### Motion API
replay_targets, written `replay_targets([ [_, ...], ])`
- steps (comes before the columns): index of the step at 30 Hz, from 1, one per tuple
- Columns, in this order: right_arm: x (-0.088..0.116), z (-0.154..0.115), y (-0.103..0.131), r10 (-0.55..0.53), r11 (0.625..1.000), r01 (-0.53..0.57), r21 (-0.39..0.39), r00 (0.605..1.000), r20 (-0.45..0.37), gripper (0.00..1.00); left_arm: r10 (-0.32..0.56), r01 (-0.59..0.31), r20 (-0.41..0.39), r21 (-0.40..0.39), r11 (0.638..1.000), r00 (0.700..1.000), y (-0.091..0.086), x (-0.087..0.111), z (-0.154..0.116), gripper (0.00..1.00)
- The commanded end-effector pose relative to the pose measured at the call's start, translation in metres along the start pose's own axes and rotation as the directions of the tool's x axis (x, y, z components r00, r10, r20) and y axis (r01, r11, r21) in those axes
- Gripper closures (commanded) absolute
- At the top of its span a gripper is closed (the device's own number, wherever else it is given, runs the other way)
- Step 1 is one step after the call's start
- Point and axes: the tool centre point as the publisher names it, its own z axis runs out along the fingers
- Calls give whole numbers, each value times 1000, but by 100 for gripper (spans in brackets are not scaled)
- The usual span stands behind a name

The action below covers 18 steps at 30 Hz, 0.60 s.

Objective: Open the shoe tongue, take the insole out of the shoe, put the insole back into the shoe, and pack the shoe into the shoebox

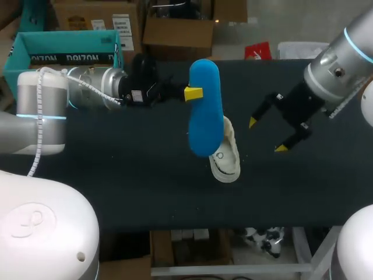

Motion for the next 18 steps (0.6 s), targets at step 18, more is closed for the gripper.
replay_targets([
  [18, 19, 7, 5, 460, 833, -449, 325, 887, 45, 0, 0, 0, 2, 4, 1000, 1000, 1, 0, 1, 100],
])
